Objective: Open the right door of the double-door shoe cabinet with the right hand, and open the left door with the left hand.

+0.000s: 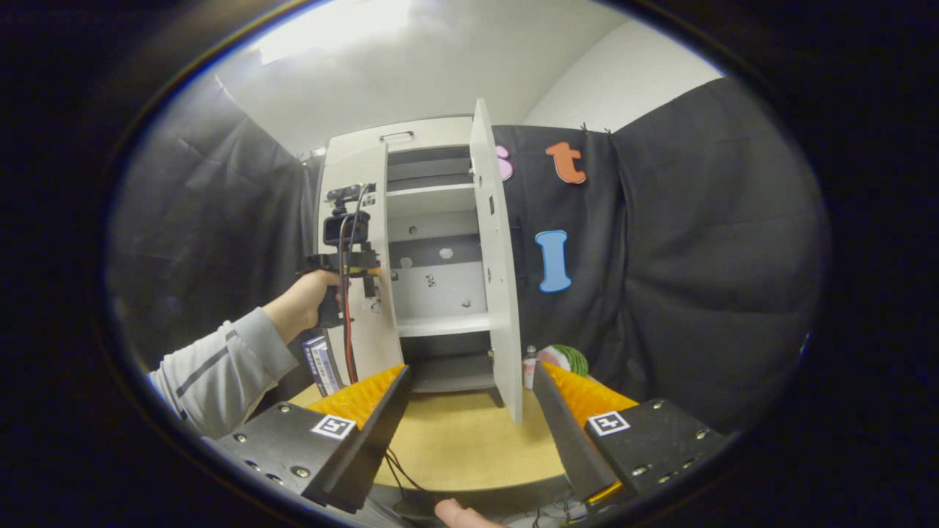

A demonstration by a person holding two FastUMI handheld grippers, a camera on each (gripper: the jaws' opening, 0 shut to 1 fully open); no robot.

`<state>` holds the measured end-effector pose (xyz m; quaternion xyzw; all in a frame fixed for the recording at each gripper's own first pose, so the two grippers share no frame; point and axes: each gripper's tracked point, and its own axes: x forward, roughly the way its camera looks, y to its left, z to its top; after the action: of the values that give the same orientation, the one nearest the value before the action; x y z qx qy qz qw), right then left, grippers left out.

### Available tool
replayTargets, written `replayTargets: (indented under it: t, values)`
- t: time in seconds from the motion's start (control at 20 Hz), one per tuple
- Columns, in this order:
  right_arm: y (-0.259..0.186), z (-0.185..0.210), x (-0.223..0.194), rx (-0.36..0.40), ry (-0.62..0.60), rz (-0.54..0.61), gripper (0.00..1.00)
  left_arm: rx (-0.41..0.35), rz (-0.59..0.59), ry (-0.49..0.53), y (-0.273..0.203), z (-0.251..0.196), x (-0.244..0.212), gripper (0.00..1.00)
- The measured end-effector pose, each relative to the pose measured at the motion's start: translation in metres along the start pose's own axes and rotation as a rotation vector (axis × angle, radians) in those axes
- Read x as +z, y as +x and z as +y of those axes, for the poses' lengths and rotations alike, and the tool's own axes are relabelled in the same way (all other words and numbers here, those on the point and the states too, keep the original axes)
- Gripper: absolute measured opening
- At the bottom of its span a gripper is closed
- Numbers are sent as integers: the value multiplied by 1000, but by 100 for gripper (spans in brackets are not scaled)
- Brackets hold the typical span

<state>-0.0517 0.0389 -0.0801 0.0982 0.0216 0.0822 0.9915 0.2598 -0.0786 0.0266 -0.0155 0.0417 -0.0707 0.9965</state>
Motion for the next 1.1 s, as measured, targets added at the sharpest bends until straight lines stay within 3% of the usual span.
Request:
replayTargets:
  t: [0.35, 0.8, 1.1]
  values:
    - [-7, 14, -15, 3, 7, 30, 99, -21, 2, -5, -47, 23, -1, 18]
    - [-31, 36, -27, 25, -16, 11, 99, 32, -1, 27, -99, 69, -4, 17]
    - [-42, 40, -17, 16, 0, -24, 99, 24, 6, 20, -121, 99, -2, 14]
